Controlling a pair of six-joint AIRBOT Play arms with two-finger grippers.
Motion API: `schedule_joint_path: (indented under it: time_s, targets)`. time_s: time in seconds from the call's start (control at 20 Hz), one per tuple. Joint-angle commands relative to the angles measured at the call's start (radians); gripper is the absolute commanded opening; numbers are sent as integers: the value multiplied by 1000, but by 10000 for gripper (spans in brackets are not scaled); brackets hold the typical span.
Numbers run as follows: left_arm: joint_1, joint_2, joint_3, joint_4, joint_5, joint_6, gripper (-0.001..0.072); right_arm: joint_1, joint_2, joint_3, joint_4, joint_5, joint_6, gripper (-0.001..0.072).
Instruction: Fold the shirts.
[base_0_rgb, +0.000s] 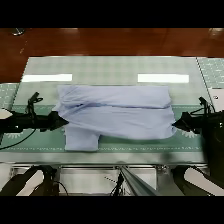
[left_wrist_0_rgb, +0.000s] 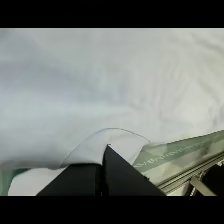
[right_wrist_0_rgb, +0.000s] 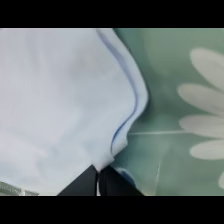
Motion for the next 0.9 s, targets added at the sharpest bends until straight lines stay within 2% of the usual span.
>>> schedule_joint_path:
  time_s: [0.0, 0.15, 0.35, 0.55, 0.7, 0.85]
  targets:
    - [44, -3, 103, -7, -16, 5, 27, 0, -2, 121, 30, 51, -10, 22]
    - [24, -72, 188, -7, -11, 5, 27, 0, -12, 190, 85, 45, -13, 22]
    - [-33, -270, 325, -41, 13, 3, 27, 50, -94, 255, 148, -17, -22, 22]
    - [-62, -483, 559, -77, 0, -91, 27, 142, -217, 381, 156, -113, 40, 22]
    - [-74, -602, 732, -76, -19, -159, 27, 160, -309, 510, 161, -114, 70, 22]
    - [-86, -698, 850, -72, -17, -164, 26, 169, -388, 598, 184, -118, 95, 22]
